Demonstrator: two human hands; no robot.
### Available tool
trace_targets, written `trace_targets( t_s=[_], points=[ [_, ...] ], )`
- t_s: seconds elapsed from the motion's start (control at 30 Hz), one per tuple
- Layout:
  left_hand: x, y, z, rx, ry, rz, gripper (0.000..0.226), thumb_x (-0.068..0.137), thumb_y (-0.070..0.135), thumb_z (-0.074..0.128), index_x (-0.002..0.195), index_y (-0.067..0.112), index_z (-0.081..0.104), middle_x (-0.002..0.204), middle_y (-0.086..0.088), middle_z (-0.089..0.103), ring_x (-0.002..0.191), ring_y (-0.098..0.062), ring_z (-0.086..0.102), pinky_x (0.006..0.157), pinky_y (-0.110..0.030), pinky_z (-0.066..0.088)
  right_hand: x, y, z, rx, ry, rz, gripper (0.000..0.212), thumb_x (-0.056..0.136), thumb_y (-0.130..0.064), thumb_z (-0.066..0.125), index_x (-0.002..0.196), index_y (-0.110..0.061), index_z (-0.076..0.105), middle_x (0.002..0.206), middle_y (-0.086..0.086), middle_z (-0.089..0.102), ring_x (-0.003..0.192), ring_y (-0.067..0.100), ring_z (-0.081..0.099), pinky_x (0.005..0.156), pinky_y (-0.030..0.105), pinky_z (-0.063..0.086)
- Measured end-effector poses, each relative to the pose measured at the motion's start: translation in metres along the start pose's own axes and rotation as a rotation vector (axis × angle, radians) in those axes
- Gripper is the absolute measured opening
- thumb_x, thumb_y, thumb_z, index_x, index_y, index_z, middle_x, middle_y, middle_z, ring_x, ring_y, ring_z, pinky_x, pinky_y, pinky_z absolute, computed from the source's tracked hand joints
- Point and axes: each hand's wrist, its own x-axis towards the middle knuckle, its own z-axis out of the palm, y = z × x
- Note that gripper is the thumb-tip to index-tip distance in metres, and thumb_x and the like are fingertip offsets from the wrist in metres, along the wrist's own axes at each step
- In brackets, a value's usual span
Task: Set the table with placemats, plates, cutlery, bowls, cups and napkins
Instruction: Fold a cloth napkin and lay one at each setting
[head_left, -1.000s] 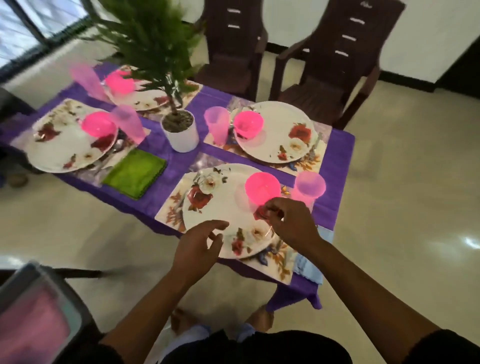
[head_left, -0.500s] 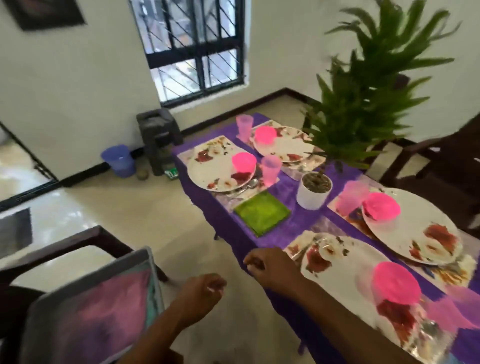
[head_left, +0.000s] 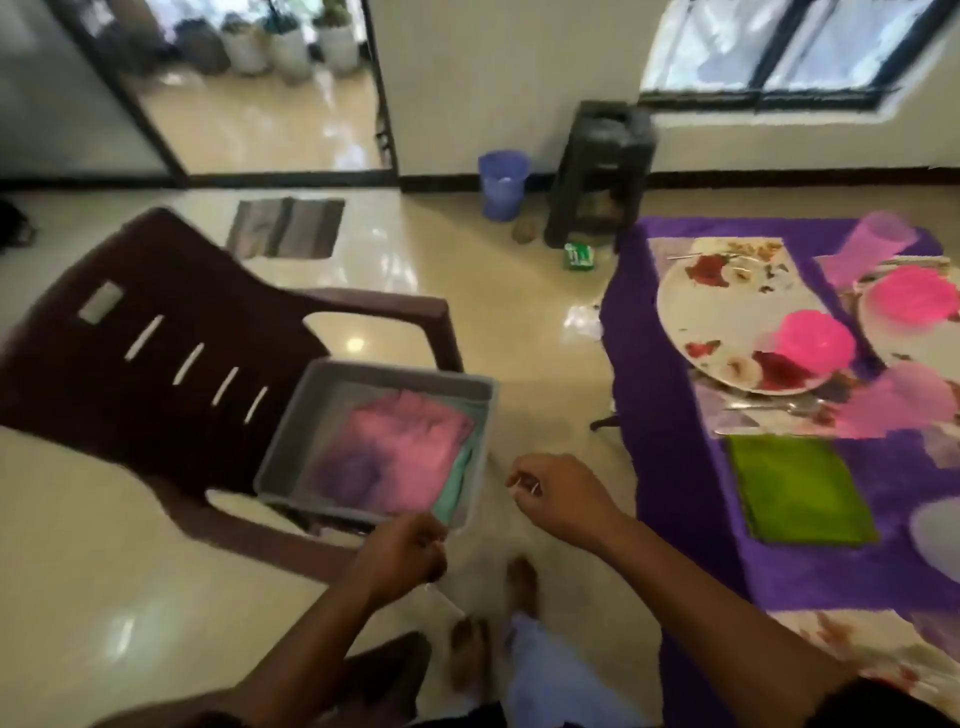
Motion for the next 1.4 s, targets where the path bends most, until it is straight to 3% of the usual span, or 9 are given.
trace_targets(
  t_s=[0.07,0.27,0.47,0.67,0.8,1.03,1.2,1.3,1.4],
  points=[
    [-0.008,-0.024,0.000,-0.041,0.047,-0.101,0.017,0.090,0.019,0.071,0.097,0.034,0.075,0.090,0.013,0.074,0.080,0.008,0.066,0.077,-0.016,0.051,0.026,-0.009,0.020,-0.001,-0.077,-0.040,0.020,0.088,-0.025,0.065,0.105,-0.029,0.075,0.103,-0.006,0.075,0.093,0.016,0.068,0.083,0.033,0.055],
    [-0.006,-0.079,0.007,-0.135,0.150,-0.384,0.019,0.093,0.025,0.067,0.109,0.032,0.076,0.107,0.012,0.077,0.101,-0.009,0.071,0.095,-0.031,0.055,0.109,-0.018,0.084,-0.033,-0.300,-0.118,0.019,0.086,-0.021,0.064,0.100,-0.027,0.076,0.097,-0.004,0.075,0.091,0.020,0.069,0.080,0.034,0.056],
    [0.047,-0.084,-0.008,-0.148,0.326,-0.456,0.020,0.088,0.034,0.067,0.107,0.039,0.072,0.100,0.013,0.078,0.092,-0.011,0.072,0.082,-0.031,0.056,0.191,-0.024,0.140,-0.116,-0.354,-0.200,0.027,0.088,-0.014,0.060,0.111,-0.018,0.075,0.108,0.007,0.075,0.101,0.030,0.068,0.082,0.032,0.052],
    [0.157,-0.128,0.028,0.095,0.227,-0.462,0.038,0.091,0.036,0.066,0.129,0.028,0.069,0.126,0.003,0.072,0.115,-0.022,0.066,0.097,-0.034,0.051,0.296,0.012,0.198,-0.269,-0.342,-0.196,0.034,0.091,-0.013,0.061,0.124,-0.009,0.067,0.121,0.014,0.063,0.110,0.031,0.061,0.096,0.040,0.054],
    [0.190,-0.163,0.055,0.381,0.051,-0.478,0.042,0.083,0.035,0.069,0.124,0.027,0.065,0.124,0.000,0.064,0.118,-0.027,0.056,0.099,-0.039,0.044,0.343,0.027,0.233,-0.344,-0.373,-0.176,0.038,0.095,-0.014,0.060,0.133,-0.017,0.060,0.125,0.011,0.056,0.110,0.028,0.060,0.096,0.044,0.056],
    [0.221,-0.203,0.064,0.478,-0.025,-0.572,0.033,0.083,0.029,0.065,0.116,0.028,0.065,0.120,0.002,0.065,0.117,-0.026,0.055,0.097,-0.041,0.037,0.382,0.022,0.275,-0.412,-0.225,-0.199,0.041,0.095,-0.034,0.067,0.130,-0.014,0.057,0.124,0.013,0.053,0.112,0.032,0.057,0.094,0.045,0.055],
    [0.227,-0.220,0.060,0.291,0.042,-0.576,0.022,0.079,0.040,0.072,0.097,0.028,0.069,0.104,0.005,0.071,0.105,-0.025,0.064,0.094,-0.038,0.042,0.395,0.022,0.285,-0.386,-0.175,-0.173,0.017,0.096,-0.026,0.068,0.109,-0.017,0.063,0.108,0.008,0.062,0.099,0.030,0.063,0.085,0.043,0.058],
    [0.222,-0.234,0.056,-0.019,0.281,-0.555,0.012,0.092,0.038,0.061,0.095,0.026,0.059,0.092,0.003,0.072,0.094,-0.028,0.068,0.088,-0.040,0.050,0.397,0.024,0.287,-0.371,-0.196,-0.176,0.009,0.094,-0.023,0.068,0.101,-0.018,0.065,0.103,0.006,0.061,0.097,0.028,0.062,0.086,0.043,0.058],
    [0.234,-0.252,0.038,-0.399,0.603,-0.640,0.013,0.099,0.035,0.061,0.090,0.029,0.054,0.082,0.012,0.068,0.076,-0.011,0.065,0.072,-0.031,0.048,0.402,0.026,0.289,-0.294,-0.168,-0.238,0.017,0.095,-0.031,0.067,0.108,-0.020,0.065,0.110,0.004,0.058,0.100,0.023,0.060,0.092,0.042,0.057]
  ],
)
